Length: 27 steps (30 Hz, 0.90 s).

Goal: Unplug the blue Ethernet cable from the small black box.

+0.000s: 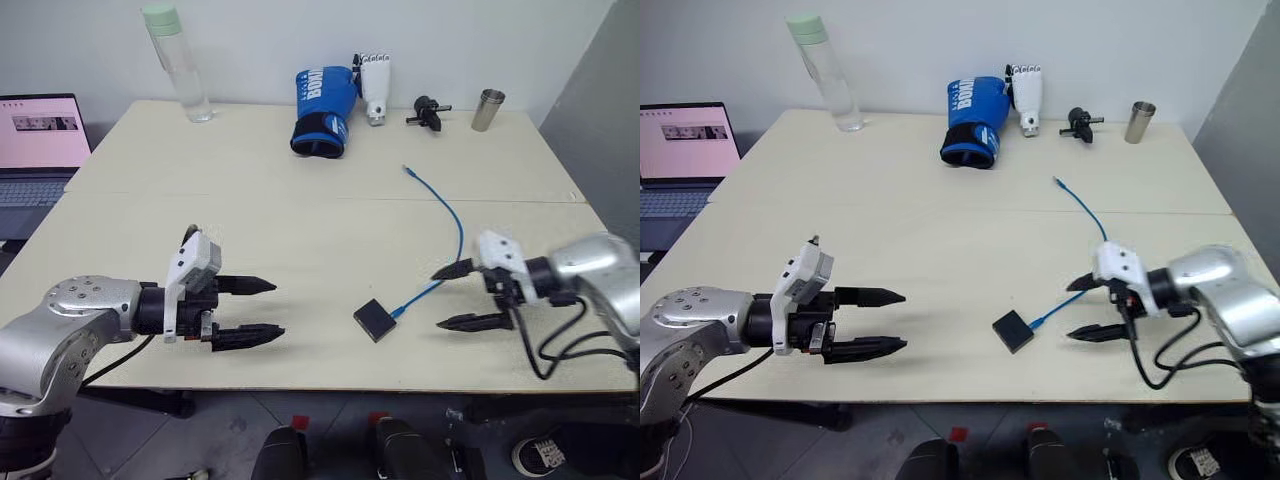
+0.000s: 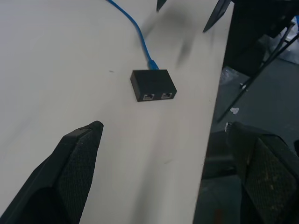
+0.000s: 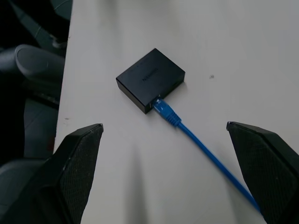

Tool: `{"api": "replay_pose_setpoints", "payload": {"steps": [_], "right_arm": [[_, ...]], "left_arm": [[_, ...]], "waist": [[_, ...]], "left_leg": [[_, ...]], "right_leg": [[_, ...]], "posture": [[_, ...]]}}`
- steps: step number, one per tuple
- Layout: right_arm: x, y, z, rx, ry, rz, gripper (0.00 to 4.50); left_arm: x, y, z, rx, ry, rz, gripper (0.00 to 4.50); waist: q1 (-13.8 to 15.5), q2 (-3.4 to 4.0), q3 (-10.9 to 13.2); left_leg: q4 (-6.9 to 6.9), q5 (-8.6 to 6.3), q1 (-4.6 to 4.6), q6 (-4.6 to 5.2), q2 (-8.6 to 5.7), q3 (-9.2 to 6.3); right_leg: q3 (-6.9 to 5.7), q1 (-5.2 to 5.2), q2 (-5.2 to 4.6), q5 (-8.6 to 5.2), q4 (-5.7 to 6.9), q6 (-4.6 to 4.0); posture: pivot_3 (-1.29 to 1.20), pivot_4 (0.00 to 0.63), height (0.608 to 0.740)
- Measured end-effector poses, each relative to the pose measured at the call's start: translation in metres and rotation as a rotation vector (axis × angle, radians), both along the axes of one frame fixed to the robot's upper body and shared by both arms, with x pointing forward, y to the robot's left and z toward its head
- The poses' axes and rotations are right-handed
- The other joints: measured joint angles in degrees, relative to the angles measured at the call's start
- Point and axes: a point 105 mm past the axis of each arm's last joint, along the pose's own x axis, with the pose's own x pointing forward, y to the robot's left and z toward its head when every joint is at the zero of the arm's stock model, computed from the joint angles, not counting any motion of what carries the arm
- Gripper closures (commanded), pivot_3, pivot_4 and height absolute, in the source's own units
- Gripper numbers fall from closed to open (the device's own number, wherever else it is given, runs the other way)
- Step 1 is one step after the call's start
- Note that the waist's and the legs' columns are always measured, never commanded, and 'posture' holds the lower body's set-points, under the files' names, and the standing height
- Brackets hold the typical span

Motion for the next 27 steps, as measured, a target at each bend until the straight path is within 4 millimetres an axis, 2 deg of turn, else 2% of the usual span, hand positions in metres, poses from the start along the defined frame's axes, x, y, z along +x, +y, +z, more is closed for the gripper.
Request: {"api": "replay_pose_setpoints", "payload": {"steps": [4,8,13,17,20,23,27], "right_arm": [[0.011,0.011,-0.015,-0.027,0.001,0.084,0.0],[0.018,0.017,-0.036,-0.068,0.03,0.134,0.0],[0.021,0.01,-0.056,-0.117,0.051,0.157,0.0],[0.03,0.017,-0.058,-0.109,0.026,0.182,0.0],[0.035,0.02,-0.059,-0.098,0.031,0.178,0.0],[0.037,0.021,-0.06,-0.086,0.03,0.175,0.47],[0.041,0.024,-0.059,-0.084,0.028,0.169,1.41]], "left_arm": [[-0.01,-0.003,-0.012,0.006,-0.005,0.019,0.01],[-0.015,-0.012,-0.012,-0.002,-0.065,0.021,0.01],[-0.022,-0.017,-0.014,-0.002,-0.078,0.02,0.01],[-0.033,-0.023,-0.019,0.011,-0.093,-0.026,0.01],[-0.035,-0.022,-0.019,0.025,-0.11,-0.037,0.01],[-0.036,-0.021,-0.019,0.031,-0.117,-0.045,0.0],[-0.031,-0.018,-0.017,0.034,-0.126,-0.04,0.0]], "waist": [[0.0,-0.01,0.0],[0.1,-0.01,0.0],[0.0,0.0,0.0],[-0.3,0.0,0.0],[-0.4,-0.01,0.0],[-0.5,-0.02,-0.1],[-0.5,-0.01,-0.1]], "left_leg": [[-0.03,-0.01,-0.01,-0.01,0.05,-0.03],[-0.02,0.0,0.03,-0.01,0.04,-0.06],[-0.01,0.0,0.1,-0.01,0.03,-0.05],[-0.05,0.0,0.31,-0.01,0.04,-0.03],[-0.08,0.0,0.56,-0.01,0.05,0.01],[-0.07,0.0,0.58,-0.01,0.05,0.03],[-0.08,0.0,0.58,-0.01,0.06,0.01]], "right_leg": [[-0.03,0.01,-0.09,0.01,-0.03,-0.02],[-0.06,0.06,-0.11,0.02,0.0,-0.03],[-0.06,0.14,-0.11,0.02,-0.01,-0.03],[-0.05,0.28,-0.03,0.07,-0.01,-0.12],[-0.02,0.47,0.01,0.06,-0.01,-0.14],[0.01,0.48,0.02,0.06,0.0,-0.14],[-0.01,0.48,0.03,0.06,0.02,-0.14]], "posture": [[0.0,0.15,0.74],[0.0,0.15,0.74],[0.0,0.15,0.74],[0.0,0.15,0.74],[0.0,0.15,0.74],[0.0,0.15,0.74],[0.0,0.15,0.74]]}}
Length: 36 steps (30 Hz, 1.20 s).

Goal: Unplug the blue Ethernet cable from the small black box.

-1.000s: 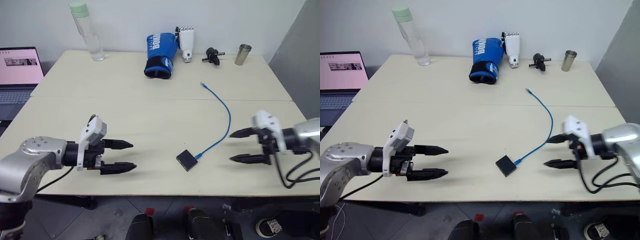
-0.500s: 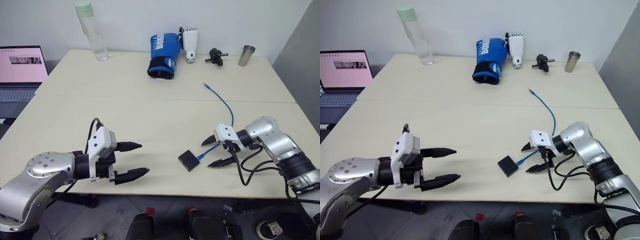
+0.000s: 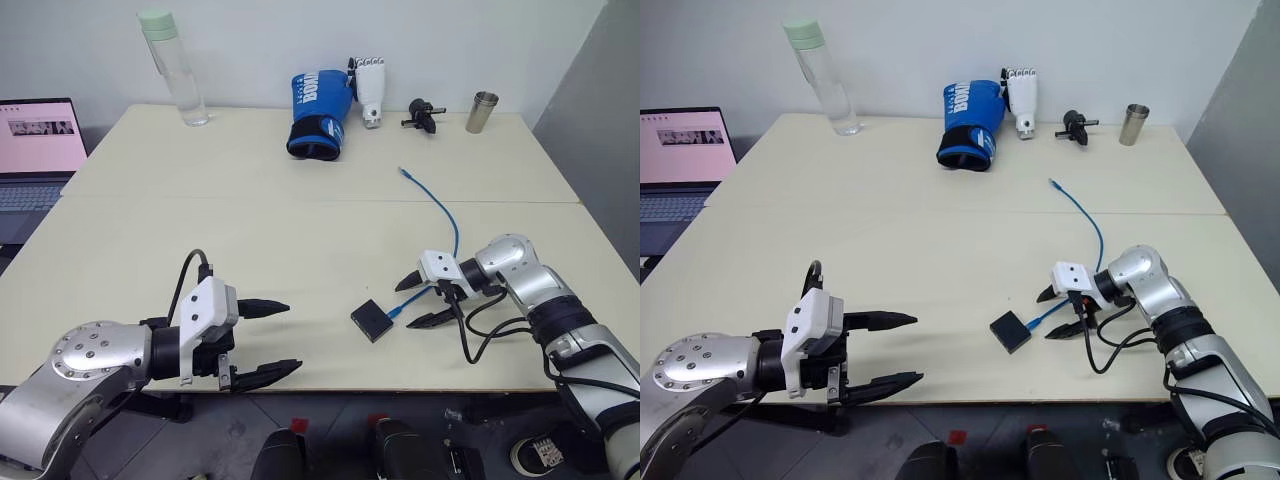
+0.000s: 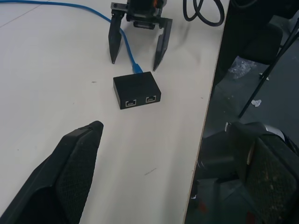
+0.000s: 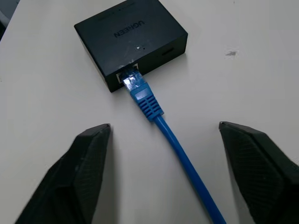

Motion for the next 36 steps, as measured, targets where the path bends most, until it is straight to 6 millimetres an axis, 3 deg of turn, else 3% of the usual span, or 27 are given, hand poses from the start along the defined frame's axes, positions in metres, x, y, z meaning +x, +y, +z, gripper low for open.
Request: {"api": "replay_pose_setpoints", "payload": {"steps": [13,22,27,31,36], "right_arm": [[-0.005,0.001,-0.001,0.009,0.004,0.002,4.42],[-0.015,-0.01,0.004,0.021,0.049,-0.057,4.42],[-0.003,-0.023,0.045,0.092,-0.068,-0.159,4.42],[0.011,-0.024,0.081,0.167,-0.243,-0.229,4.42],[0.017,-0.025,0.099,0.19,-0.347,-0.25,4.42]], "left_arm": [[0.006,0.002,0.001,-0.001,-0.003,-0.015,0.0],[0.013,0.004,0.0,-0.008,-0.004,-0.007,0.0],[0.033,0.014,0.013,-0.049,-0.006,0.056,0.0],[0.054,0.028,0.037,-0.066,-0.038,0.104,0.0],[0.071,0.028,0.065,-0.166,-0.019,0.109,0.0]], "waist": [[0.1,0.01,0.0],[0.4,0.08,0.1],[0.5,0.11,0.1],[0.5,0.11,0.1],[0.5,0.12,0.1]], "left_leg": [[-0.04,-0.01,-0.06,0.0,-0.03,-0.04],[-0.03,-0.01,-0.1,0.0,-0.06,-0.02],[-0.02,-0.01,-0.15,0.01,-0.06,-0.05],[-0.03,-0.01,-0.22,0.01,-0.06,-0.06],[-0.02,-0.01,-0.36,0.0,-0.08,-0.08]], "right_leg": [[-0.04,-0.01,-0.06,0.0,-0.03,0.0],[-0.03,-0.05,-0.06,0.0,-0.04,0.01],[-0.06,-0.08,-0.05,0.0,-0.05,0.01],[-0.08,-0.14,-0.01,0.0,-0.04,0.02],[-0.11,-0.22,-0.02,0.0,-0.07,0.02]], "posture": [[0.0,0.15,0.74],[0.0,0.15,0.74],[0.0,0.15,0.74],[0.0,0.15,0.74],[0.0,0.15,0.74]]}}
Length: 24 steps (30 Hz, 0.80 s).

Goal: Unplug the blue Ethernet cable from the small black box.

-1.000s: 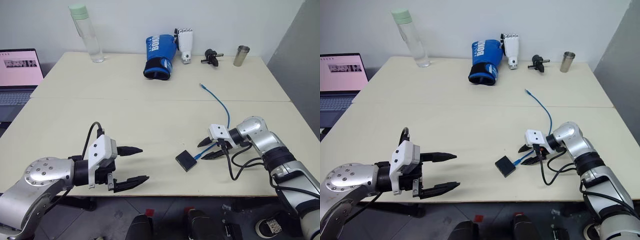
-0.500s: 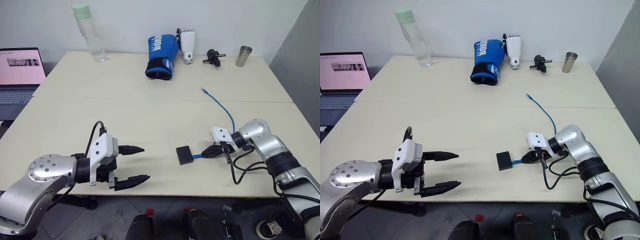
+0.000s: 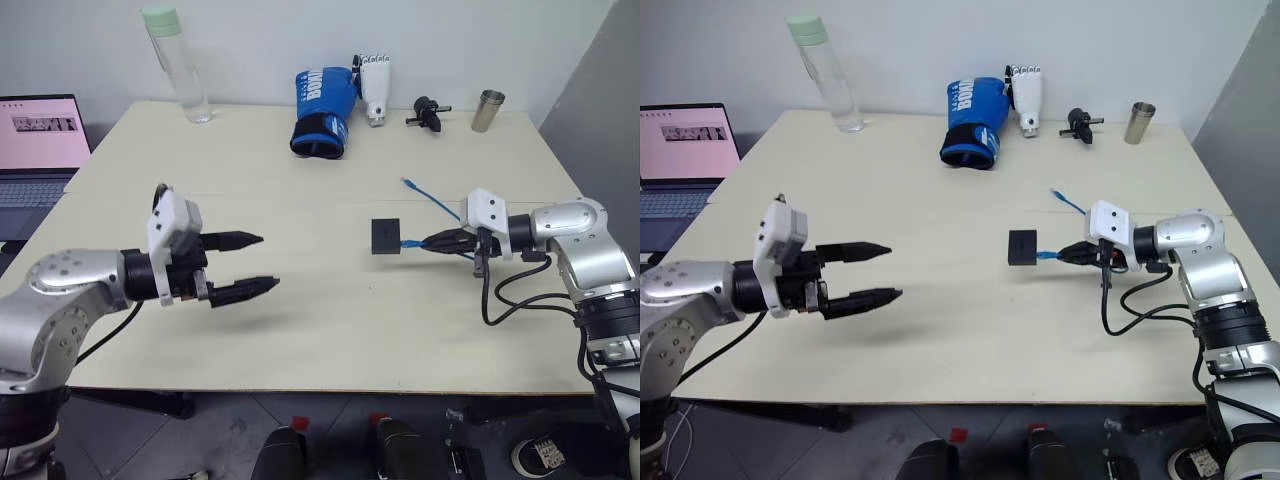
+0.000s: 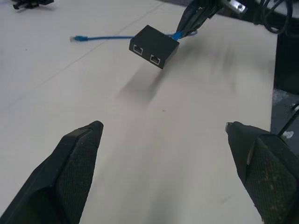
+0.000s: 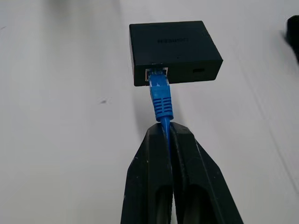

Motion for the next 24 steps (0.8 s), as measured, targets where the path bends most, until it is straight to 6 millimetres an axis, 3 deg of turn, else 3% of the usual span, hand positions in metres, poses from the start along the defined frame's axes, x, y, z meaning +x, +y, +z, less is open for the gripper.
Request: {"api": "replay_pose_setpoints", "payload": {"steps": [4,7,10,15,24], "right_arm": [[0.013,0.011,0.029,-0.005,-0.227,-0.02,4.42],[0.017,0.018,0.045,-0.005,-0.409,-0.032,4.42],[0.015,0.02,0.043,-0.023,-0.532,-0.045,4.42],[0.009,0.033,0.044,0.013,-0.664,-0.044,4.42],[0.004,0.047,0.052,0.093,-0.748,-0.047,4.42]], "left_arm": [[0.027,-0.019,0.022,-0.273,0.094,-0.005,0.0],[0.039,-0.026,0.013,-0.361,0.197,0.018,0.0],[0.043,-0.033,0.008,-0.4,0.243,0.011,0.0],[0.051,-0.051,0.026,-0.433,0.184,-0.049,0.0],[0.073,-0.073,0.018,-0.402,0.162,-0.088,0.0]], "waist": [[0.1,0.01,0.0],[0.0,-0.01,0.0],[0.1,-0.01,0.0],[0.1,-0.01,0.0],[0.0,-0.02,0.0]], "left_leg": [[0.12,0.0,-0.09,0.0,-0.05,-0.05],[0.1,0.01,-0.18,-0.02,-0.03,-0.09],[0.07,0.11,-0.35,-0.19,0.02,-0.06],[0.13,0.13,-0.25,-0.21,-0.12,0.04],[0.13,0.17,-0.24,-0.29,-0.13,0.06]], "right_leg": [[-0.03,-0.04,-0.04,0.03,0.08,0.06],[-0.04,-0.1,-0.05,0.05,0.04,0.06],[0.0,-0.33,-0.09,0.05,0.08,0.05],[0.12,-0.36,-0.1,0.05,0.39,0.05],[0.15,-0.36,-0.06,0.05,0.42,0.05]], "posture": [[0.0,0.15,0.74],[0.0,0.15,0.74],[0.0,0.15,0.74],[0.0,0.15,0.74],[0.0,0.15,0.74]]}}
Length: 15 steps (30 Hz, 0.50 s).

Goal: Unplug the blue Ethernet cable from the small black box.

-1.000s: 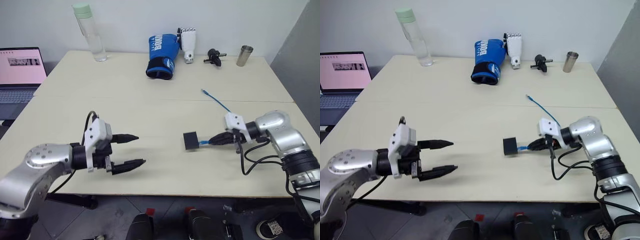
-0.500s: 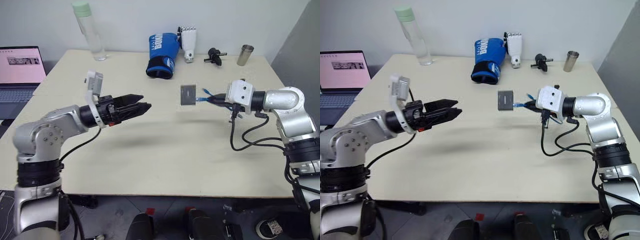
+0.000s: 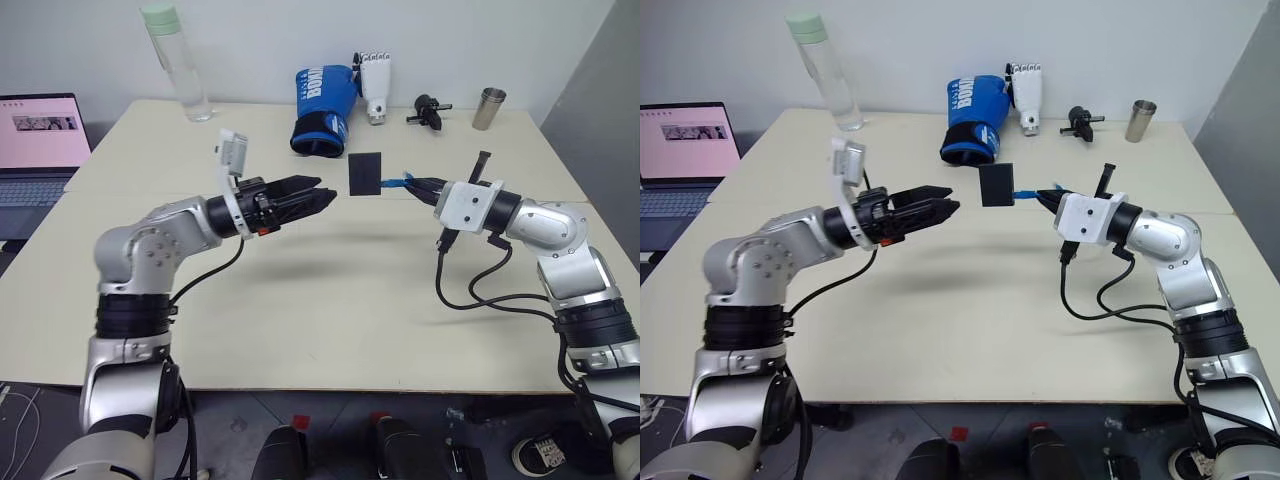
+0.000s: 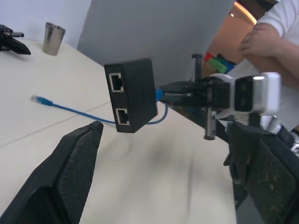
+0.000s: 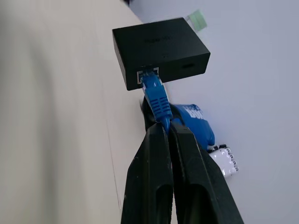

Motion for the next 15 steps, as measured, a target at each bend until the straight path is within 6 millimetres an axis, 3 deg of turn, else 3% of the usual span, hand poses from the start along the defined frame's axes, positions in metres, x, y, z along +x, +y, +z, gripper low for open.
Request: {"api": "replay_pose_setpoints", "payload": {"steps": [9,15], "right_arm": [[-0.009,0.01,0.005,0.009,-0.047,0.042,4.42],[-0.01,0.012,0.004,0.011,-0.049,0.049,4.5]], "left_arm": [[0.012,-0.017,0.001,-0.011,-0.029,-0.046,0.0],[0.011,-0.023,0.012,-0.023,-0.053,-0.088,1.02]], "waist": [[0.0,0.0,0.0],[-0.1,0.0,0.0]], "left_leg": [[0.0,-0.06,0.0,0.11,0.0,0.0],[-0.01,-0.06,0.0,0.12,0.01,0.0]], "right_leg": [[-0.01,0.01,0.0,0.0,-0.03,0.0],[0.0,0.0,0.0,0.0,-0.02,0.0]], "posture": [[0.0,0.15,0.74],[0.0,0.15,0.74]]}}
